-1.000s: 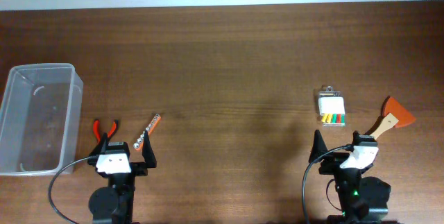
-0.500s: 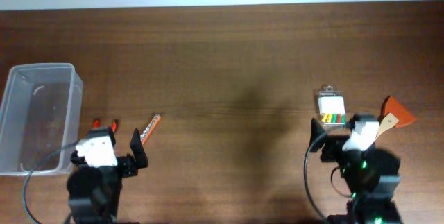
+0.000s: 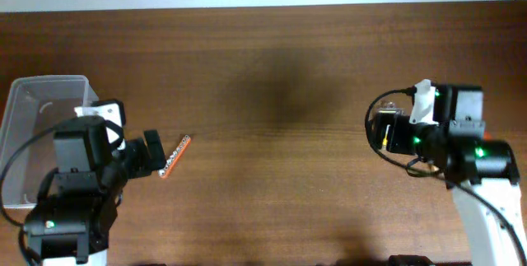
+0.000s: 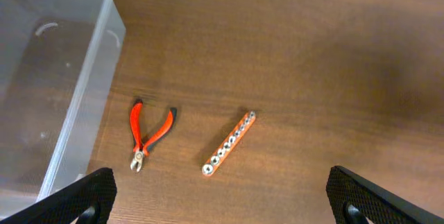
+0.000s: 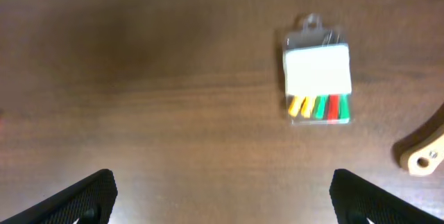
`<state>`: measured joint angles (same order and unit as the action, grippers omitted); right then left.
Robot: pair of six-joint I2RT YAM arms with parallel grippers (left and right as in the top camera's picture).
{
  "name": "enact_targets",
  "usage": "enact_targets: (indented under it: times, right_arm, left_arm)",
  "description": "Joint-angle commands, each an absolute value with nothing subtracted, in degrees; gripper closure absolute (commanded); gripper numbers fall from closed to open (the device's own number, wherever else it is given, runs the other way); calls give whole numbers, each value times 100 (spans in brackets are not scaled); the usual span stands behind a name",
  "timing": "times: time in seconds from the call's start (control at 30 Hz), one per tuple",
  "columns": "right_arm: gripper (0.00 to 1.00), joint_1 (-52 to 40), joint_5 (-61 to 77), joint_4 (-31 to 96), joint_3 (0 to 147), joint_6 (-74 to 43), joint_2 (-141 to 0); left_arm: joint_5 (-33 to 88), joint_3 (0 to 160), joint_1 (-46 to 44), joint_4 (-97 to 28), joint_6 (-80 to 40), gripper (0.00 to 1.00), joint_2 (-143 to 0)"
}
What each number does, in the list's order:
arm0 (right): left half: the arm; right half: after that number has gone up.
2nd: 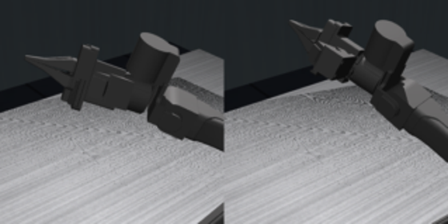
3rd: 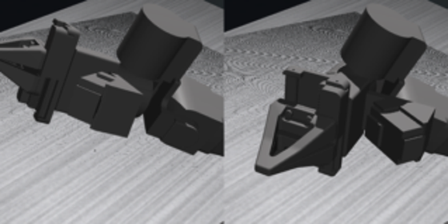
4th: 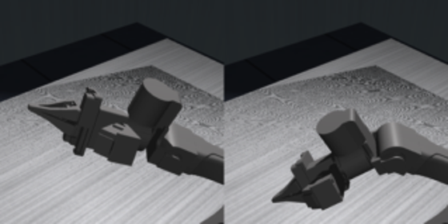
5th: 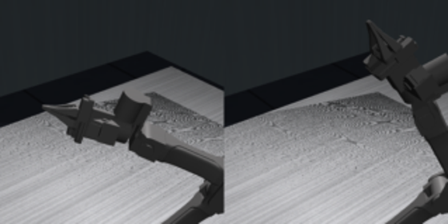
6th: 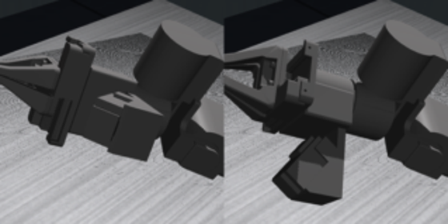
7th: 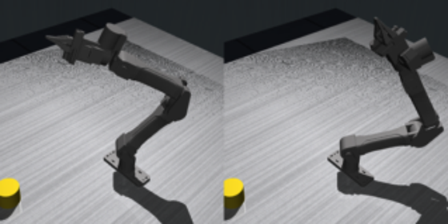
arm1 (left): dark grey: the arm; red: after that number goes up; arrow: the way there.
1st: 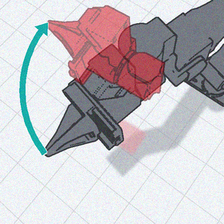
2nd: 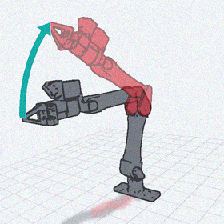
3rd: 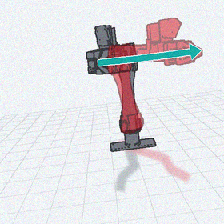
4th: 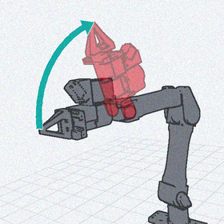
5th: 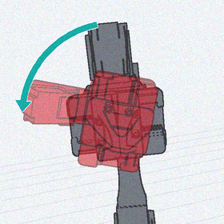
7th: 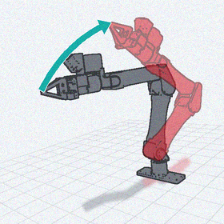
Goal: Pack container
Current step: 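Move the left gripper to the clear plastic container's right rim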
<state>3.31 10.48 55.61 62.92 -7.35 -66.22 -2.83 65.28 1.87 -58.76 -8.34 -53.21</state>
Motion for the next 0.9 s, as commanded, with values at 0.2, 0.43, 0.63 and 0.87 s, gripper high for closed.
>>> enact_targets:
  times: [0.2, 0.43, 0.63, 0.87]
  right_arm:
    - [1, 296, 71, 5666, 6447, -740, -6862]
    - [1, 294, 285, 5765, 6449, -635, -6862]
    - [2, 102, 287, 5765, 6449, -469, -6862]
    - [2, -128, 274, 5769, 6447, -447, -6862]
  left_arm:
    - [-1588, 6661, 869, -6532, -3518, 1, -5688]
    - [-1275, 6661, 2423, -6735, -3798, 1, -6080]
    - [-1138, 6659, 3487, -6812, -3795, 1, -6539]
    - [-1033, 6659, 4480, -6794, -3767, 1, -7046]
